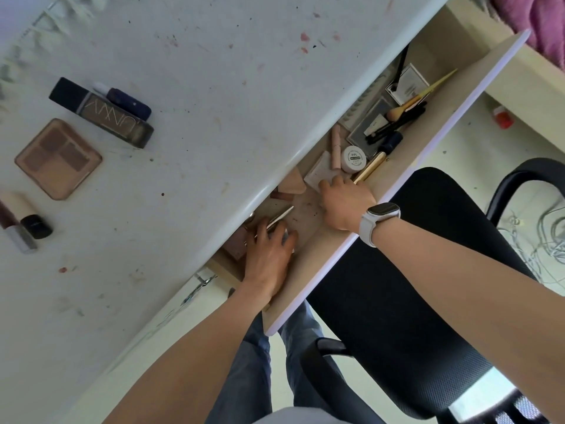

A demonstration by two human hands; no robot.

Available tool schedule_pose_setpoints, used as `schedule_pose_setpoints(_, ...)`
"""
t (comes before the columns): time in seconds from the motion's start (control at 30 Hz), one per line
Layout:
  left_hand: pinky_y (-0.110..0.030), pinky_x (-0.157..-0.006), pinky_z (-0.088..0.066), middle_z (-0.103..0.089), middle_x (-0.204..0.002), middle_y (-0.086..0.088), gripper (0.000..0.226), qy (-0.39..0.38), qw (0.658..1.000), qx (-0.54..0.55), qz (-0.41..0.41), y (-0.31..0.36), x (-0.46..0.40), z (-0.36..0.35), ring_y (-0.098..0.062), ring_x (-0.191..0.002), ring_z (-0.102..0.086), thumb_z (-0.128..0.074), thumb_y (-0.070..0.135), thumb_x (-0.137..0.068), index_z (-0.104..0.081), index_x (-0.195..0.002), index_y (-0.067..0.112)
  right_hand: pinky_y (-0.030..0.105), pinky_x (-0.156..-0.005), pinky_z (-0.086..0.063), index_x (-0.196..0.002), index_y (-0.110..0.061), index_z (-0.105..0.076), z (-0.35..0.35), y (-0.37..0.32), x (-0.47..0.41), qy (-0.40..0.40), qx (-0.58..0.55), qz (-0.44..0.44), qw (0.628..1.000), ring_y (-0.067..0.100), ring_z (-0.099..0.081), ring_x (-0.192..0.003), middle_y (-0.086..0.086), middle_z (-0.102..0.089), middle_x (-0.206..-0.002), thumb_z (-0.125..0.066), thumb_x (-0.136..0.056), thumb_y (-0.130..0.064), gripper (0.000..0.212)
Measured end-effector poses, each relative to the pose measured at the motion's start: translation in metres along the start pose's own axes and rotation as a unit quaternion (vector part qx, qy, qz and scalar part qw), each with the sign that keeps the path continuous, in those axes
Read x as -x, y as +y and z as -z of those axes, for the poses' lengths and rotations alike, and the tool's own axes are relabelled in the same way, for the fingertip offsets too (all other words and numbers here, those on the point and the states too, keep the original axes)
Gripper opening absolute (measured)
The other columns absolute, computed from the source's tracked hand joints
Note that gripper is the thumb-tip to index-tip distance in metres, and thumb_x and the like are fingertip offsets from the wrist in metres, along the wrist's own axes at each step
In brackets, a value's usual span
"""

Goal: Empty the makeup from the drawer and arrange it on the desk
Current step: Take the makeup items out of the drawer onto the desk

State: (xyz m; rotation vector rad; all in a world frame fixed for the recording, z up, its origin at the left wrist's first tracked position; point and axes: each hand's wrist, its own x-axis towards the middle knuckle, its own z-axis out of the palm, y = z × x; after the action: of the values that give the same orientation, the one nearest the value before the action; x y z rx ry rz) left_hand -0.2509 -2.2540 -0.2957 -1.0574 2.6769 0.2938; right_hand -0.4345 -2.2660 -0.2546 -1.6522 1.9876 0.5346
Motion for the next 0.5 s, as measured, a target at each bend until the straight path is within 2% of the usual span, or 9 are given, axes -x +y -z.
schedule_pose_setpoints(0.13,-0.038,-0.055,-0.047,-0.061,-0.098,-0.009,0.043,-0.011,0.999,-0.019,-0.027,-0.003,-0.004,-0.002,-0.033,-0.073,-0.054,-0.085,0.02,-0.051,-0.063,-0.088,0.016,0.036,-0.078,-0.037,-0.123,-0.007,-0.04,0.003,-0.003,0.007,0.0,-0.01,0.002,1.0,0.034,-0.051,-0.109,0.016,-0.048,-0.121,-0.046,-0.088,-0.016,0.036)
schedule_pose_setpoints(0.3,-0.041,-0.059,-0.048,-0.056,-0.102,-0.013,0.054,-0.013,0.998,0.04,-0.043,-0.01,-0.002,0.011,-0.034,-0.083,-0.055,-0.08,0.026,-0.051,-0.06,-0.099,0.012,0.042,-0.084,-0.042,-0.126,-0.01,-0.04,0.012,-0.003,0.022,0.06,-0.093,-0.003,0.994,0.035,-0.05,-0.109,0.016,-0.047,-0.122,-0.049,-0.087,-0.025,0.043)
schedule_pose_setpoints(0.4,-0.042,-0.068,-0.05,-0.051,-0.119,-0.014,0.053,0.01,0.992,0.116,-0.05,-0.005,0.007,0.03,-0.034,-0.098,-0.052,-0.073,0.026,-0.063,-0.056,-0.111,0.012,0.04,-0.089,-0.044,-0.13,-0.013,-0.042,0.017,-0.002,0.039,0.13,-0.235,-0.006,0.963,0.029,-0.05,-0.111,0.012,-0.047,-0.127,-0.052,-0.087,-0.027,0.045)
schedule_pose_setpoints(0.5,-0.04,-0.072,-0.05,-0.053,-0.119,-0.012,0.054,0.054,0.983,0.165,-0.059,0.001,0.023,0.056,-0.032,-0.097,-0.054,-0.069,0.028,-0.063,-0.055,-0.114,0.017,0.03,-0.088,-0.044,-0.13,-0.014,-0.044,0.025,-0.004,0.059,0.185,-0.373,-0.008,0.909,0.021,-0.051,-0.107,0.007,-0.049,-0.124,-0.056,-0.088,-0.023,0.045)
